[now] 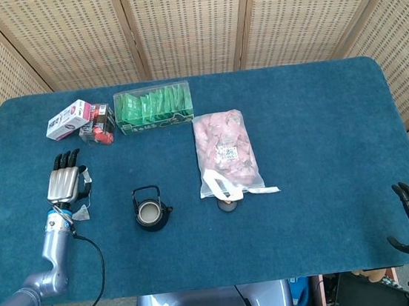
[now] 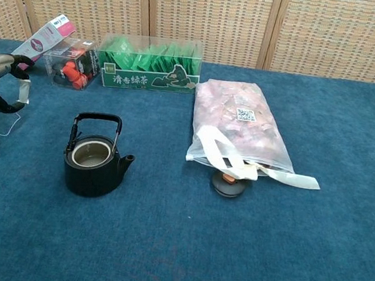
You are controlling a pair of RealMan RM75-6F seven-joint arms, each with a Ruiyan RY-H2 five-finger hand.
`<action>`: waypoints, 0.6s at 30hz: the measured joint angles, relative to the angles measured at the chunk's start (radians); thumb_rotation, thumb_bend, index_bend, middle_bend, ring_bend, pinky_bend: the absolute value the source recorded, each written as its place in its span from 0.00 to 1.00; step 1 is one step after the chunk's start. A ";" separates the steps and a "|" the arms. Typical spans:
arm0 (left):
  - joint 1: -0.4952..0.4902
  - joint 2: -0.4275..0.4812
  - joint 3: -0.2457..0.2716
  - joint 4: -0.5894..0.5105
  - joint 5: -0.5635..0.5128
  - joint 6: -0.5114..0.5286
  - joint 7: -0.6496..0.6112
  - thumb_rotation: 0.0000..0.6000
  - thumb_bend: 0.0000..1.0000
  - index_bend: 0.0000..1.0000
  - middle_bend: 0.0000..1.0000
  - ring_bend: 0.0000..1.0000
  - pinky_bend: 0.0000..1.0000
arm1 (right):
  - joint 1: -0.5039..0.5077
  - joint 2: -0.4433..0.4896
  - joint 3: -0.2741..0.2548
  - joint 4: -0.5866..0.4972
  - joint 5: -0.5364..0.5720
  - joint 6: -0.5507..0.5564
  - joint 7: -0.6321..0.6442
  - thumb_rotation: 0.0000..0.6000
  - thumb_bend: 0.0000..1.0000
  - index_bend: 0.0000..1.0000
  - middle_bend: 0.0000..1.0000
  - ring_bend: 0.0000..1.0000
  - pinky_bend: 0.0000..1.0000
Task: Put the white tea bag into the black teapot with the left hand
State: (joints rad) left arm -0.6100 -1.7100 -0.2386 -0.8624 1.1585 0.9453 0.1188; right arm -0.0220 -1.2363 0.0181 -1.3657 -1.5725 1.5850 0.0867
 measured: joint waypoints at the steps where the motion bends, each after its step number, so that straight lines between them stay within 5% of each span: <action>1: 0.004 0.014 0.002 -0.026 0.012 0.017 -0.006 1.00 0.48 0.64 0.07 0.00 0.00 | 0.000 0.000 0.000 0.001 -0.001 0.001 0.001 1.00 0.10 0.03 0.15 0.00 0.00; 18: 0.093 0.293 0.078 -0.565 0.285 0.292 -0.096 1.00 0.48 0.64 0.07 0.00 0.00 | -0.002 -0.008 -0.002 0.014 -0.010 0.009 0.018 1.00 0.10 0.03 0.15 0.00 0.00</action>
State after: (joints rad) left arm -0.5167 -1.4166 -0.1602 -1.4269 1.4433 1.2374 0.0224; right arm -0.0235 -1.2440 0.0162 -1.3521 -1.5828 1.5937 0.1051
